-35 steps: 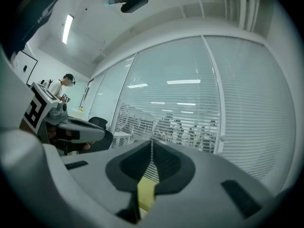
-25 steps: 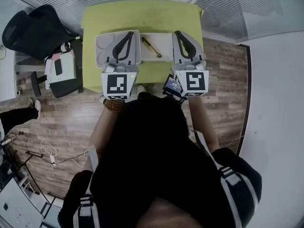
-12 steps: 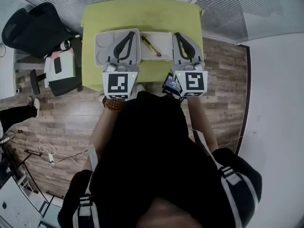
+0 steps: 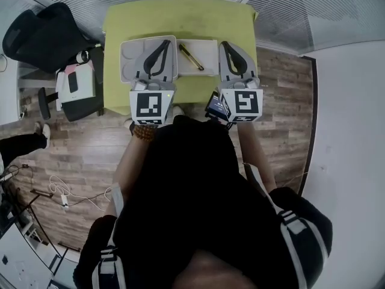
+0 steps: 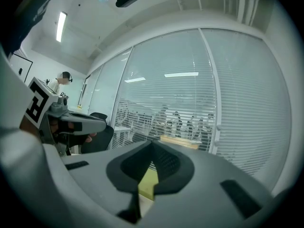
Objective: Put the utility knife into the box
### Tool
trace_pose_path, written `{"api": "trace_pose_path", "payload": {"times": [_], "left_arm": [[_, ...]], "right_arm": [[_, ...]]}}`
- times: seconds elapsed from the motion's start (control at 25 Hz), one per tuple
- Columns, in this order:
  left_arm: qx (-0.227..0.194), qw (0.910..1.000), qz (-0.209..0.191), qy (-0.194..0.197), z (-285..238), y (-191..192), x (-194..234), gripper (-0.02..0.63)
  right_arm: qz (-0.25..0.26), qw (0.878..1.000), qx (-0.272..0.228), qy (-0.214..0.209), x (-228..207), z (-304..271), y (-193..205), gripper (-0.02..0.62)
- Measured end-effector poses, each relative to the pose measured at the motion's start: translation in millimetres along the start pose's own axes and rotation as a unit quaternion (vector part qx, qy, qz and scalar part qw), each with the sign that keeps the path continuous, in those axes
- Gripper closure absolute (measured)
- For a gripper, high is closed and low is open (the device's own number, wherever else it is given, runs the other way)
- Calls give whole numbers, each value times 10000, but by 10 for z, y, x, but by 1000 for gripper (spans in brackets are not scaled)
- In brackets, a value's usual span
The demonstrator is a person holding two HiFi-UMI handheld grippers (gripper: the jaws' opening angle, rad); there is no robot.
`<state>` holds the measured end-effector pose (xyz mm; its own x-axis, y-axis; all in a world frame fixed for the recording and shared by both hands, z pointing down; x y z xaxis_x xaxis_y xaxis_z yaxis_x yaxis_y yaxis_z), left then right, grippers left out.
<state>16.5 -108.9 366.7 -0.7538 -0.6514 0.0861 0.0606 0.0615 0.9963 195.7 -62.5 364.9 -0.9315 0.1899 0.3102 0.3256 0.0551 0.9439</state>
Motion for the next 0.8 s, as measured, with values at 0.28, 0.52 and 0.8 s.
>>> {"api": "trace_pose_path", "payload": {"times": [0.28, 0.52, 0.8], "left_arm": [[17, 10000, 33, -17, 27, 35, -5, 588], [28, 10000, 57, -28, 56, 61, -20, 588], [32, 9999, 91, -69, 99, 88, 1, 588]], "right_arm": [[-10, 10000, 12, 71, -55, 18, 18, 595], [-38, 9999, 84, 114, -93, 55, 74, 595], [-60, 9997, 153, 155, -114, 75, 121, 595]]}}
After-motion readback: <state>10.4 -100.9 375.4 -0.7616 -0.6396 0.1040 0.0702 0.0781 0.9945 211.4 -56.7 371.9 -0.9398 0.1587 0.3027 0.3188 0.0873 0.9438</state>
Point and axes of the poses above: the fingertips, and each gripper's own axes: z backward along the fingers, x to its left, y out of its underside, the point moved 6 cm from there along z, backward along the fingers, and after that the axes turned 8 degrees about z, right-handed, at the moved point
